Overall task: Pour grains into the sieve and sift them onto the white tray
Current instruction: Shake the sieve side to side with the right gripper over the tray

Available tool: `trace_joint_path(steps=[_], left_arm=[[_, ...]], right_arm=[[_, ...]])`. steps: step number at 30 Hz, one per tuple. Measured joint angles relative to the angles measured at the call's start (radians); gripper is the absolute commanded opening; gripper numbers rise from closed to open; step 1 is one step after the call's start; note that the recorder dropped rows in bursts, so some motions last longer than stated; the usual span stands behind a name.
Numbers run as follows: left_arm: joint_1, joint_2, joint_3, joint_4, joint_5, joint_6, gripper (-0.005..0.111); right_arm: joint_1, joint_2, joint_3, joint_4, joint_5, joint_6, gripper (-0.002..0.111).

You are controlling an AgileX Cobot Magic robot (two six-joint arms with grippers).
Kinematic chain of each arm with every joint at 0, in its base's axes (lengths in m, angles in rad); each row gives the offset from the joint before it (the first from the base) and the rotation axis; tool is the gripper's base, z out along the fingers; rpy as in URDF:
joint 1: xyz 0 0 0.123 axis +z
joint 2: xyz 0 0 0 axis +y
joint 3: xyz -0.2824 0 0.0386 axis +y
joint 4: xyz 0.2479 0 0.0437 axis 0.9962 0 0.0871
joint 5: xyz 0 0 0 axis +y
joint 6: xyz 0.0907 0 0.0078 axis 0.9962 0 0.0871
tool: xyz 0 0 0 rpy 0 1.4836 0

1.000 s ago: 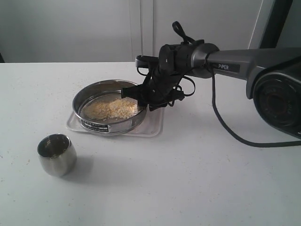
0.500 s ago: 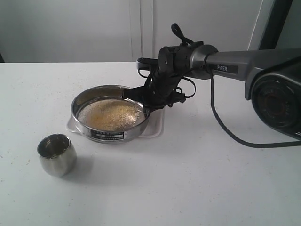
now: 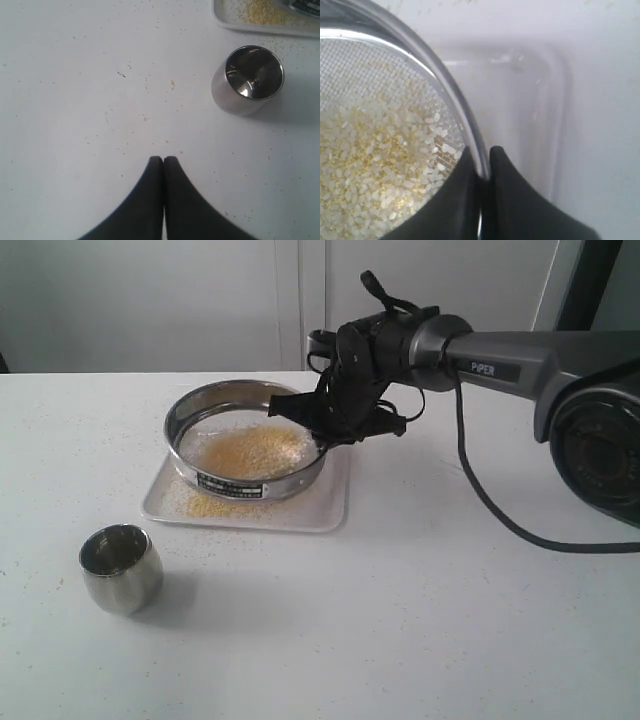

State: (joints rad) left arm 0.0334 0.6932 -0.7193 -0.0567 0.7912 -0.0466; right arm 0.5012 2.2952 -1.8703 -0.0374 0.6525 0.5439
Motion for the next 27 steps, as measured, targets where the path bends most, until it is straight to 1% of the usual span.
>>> trace_joint_path(steps=[3,5,9,12,16,19,23,27], left_arm=[[0.000,0.000,0.000,0.000,-0.002,0.000,0.000],[0.000,0.000,0.000,0.000,-0.002,0.000,0.000],[0.000,0.000,0.000,0.000,-0.002,0.000,0.000],[0.000,0.000,0.000,0.000,-0.002,0.000,0.000],[0.000,0.000,0.000,0.000,-0.002,0.000,0.000],[0.000,0.000,0.000,0.000,-0.002,0.000,0.000],[0.000,0.000,0.000,0.000,-0.006,0.000,0.000],[0.000,0.000,0.000,0.000,-0.014,0.000,0.000]], right_arm=[[0.000,-0.021,-0.003,-0.141,0.002,0.133,0.000],[-0.002,-0.025,-0.003,-0.195,0.006,0.194,0.000],[0.004,-0.018,-0.003,-0.227,0.002,0.249,0.000],[0.028,-0.009,-0.003,-0.259,-0.006,0.261,0.000],[0.049,-0.008,-0.003,-0.376,0.042,0.324,0.000],[0.040,-0.008,-0.003,-0.373,0.075,0.357,0.000],[0.062,-0.008,-0.006,-0.381,0.029,0.341,0.000],[0.074,-0.008,-0.014,-0.383,0.070,0.425,0.000]])
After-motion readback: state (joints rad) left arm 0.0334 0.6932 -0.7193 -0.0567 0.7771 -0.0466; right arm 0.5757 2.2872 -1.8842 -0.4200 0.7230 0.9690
